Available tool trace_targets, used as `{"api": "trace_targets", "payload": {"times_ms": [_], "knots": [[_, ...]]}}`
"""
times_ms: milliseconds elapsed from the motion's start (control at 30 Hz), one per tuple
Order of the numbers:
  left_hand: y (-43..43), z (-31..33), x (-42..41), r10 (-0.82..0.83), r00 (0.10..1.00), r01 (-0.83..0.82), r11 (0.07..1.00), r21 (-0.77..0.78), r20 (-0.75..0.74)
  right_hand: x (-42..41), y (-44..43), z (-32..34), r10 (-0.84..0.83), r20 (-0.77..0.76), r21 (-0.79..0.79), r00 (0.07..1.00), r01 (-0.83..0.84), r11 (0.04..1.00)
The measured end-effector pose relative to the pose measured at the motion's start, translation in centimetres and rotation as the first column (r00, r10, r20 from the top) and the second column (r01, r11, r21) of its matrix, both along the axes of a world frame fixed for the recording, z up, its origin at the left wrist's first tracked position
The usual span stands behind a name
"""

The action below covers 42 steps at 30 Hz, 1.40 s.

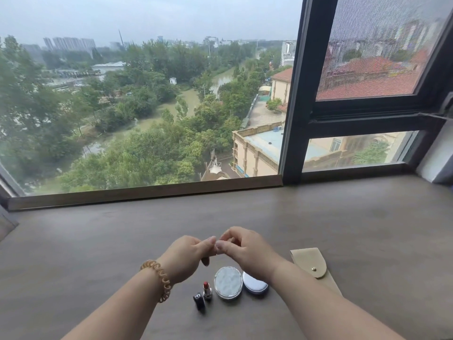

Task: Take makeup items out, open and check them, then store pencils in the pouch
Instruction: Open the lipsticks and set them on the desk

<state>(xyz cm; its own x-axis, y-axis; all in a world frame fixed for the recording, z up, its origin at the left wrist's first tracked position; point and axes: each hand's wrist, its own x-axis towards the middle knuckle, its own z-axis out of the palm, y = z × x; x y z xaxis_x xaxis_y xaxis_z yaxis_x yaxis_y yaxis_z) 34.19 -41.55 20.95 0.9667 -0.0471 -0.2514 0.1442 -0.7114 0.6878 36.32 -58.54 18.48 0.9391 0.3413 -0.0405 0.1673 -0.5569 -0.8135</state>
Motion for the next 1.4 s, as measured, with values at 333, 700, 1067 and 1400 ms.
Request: {"api": "trace_targets", "payload": {"times_ms": [333, 700, 1067, 1400], "knots": [[0.1, -0.4, 0.3, -0.023, 0.997, 0.024, 1.0, 0.014, -0.068, 0.6, -0.7, 0.3, 0.086, 0.008, -0.137, 0.996, -0.085, 0.987], [4.5, -4.2, -0.2, 0.264, 0.9, -0.412, 0.777, -0.476, -0.347, 3.0, -3.1, -0.9, -0.064, 0.258, -0.292, 0.964, 0.141, 0.946], [5.0, -13.2, -2.0, 0.455, 0.867, -0.491, 0.709, -0.507, -0.203, 5.1, 1.5, -9.4, -0.011, -0.092, -0.166, 0.996, -0.004, 0.986], [4.9, -18.5, -0.2, 0.456, 0.881, -0.474, 0.843, -0.254, -0.128, 8.4, 5.9, -14.3, 0.219, 0.0, -0.347, 0.976, -0.205, 0.915]]}}
